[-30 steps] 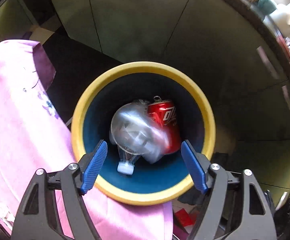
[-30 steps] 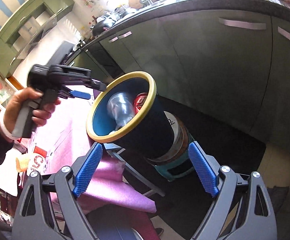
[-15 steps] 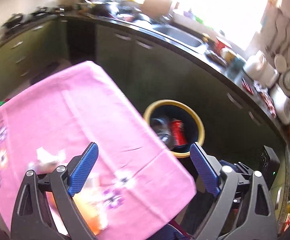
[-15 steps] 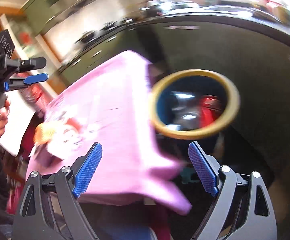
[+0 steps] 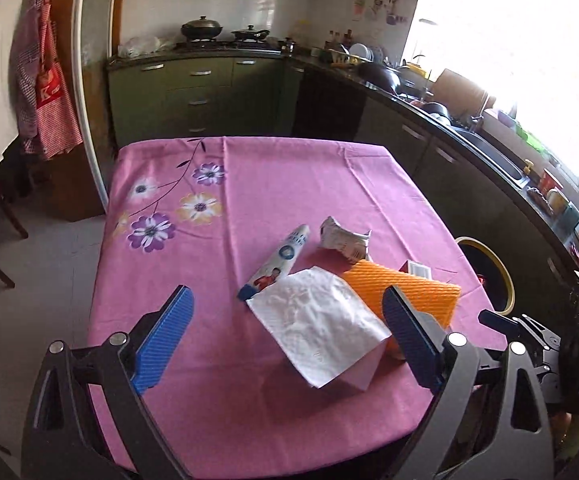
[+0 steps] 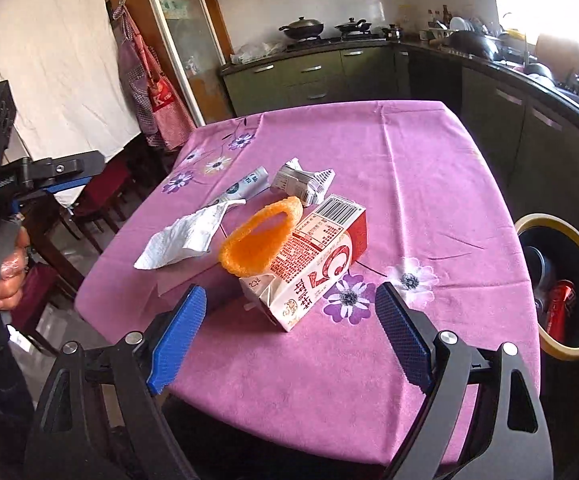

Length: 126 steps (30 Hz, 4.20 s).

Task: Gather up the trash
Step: 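Grasp the white-and-red milk carton with the right tool and lift it, then carry the milk carton over the bin and open the right tool, then grasp the white tissue with the left tool and lift it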

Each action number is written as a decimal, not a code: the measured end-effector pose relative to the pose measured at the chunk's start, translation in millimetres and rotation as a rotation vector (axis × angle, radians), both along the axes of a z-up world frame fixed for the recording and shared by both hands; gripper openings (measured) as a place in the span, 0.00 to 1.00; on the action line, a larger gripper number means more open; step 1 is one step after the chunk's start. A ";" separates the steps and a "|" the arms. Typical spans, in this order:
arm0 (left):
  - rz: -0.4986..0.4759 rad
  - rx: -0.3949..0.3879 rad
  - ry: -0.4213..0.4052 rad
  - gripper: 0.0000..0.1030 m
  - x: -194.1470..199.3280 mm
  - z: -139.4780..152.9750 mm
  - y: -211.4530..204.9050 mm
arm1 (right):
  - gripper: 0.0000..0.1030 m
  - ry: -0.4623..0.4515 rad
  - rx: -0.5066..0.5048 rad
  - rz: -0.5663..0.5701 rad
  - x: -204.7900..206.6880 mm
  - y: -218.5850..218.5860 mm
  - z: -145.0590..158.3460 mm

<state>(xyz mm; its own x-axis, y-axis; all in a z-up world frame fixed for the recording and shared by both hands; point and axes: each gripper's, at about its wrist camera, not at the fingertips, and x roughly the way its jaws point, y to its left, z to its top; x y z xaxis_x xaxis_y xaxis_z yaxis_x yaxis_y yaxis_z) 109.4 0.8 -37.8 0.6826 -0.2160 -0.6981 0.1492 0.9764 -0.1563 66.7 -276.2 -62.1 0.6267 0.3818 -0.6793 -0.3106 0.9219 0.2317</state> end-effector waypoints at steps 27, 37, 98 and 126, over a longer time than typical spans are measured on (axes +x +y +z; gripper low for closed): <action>0.025 -0.048 0.080 0.89 0.6 -34.6 13.3 | 0.63 -0.033 -0.187 -0.205 40.0 26.0 -55.8; 0.017 -0.043 0.081 0.89 1.3 -34.8 10.1 | 0.33 -0.035 -0.243 -0.191 24.7 -4.7 -63.6; -0.127 0.065 0.345 0.90 61.1 -64.4 -45.1 | 0.70 -0.161 -0.058 -0.353 -16.1 -132.1 14.3; -0.158 -0.093 0.433 0.36 84.3 -69.8 -48.3 | 0.70 -0.106 0.029 -0.322 -14.5 -135.4 -7.3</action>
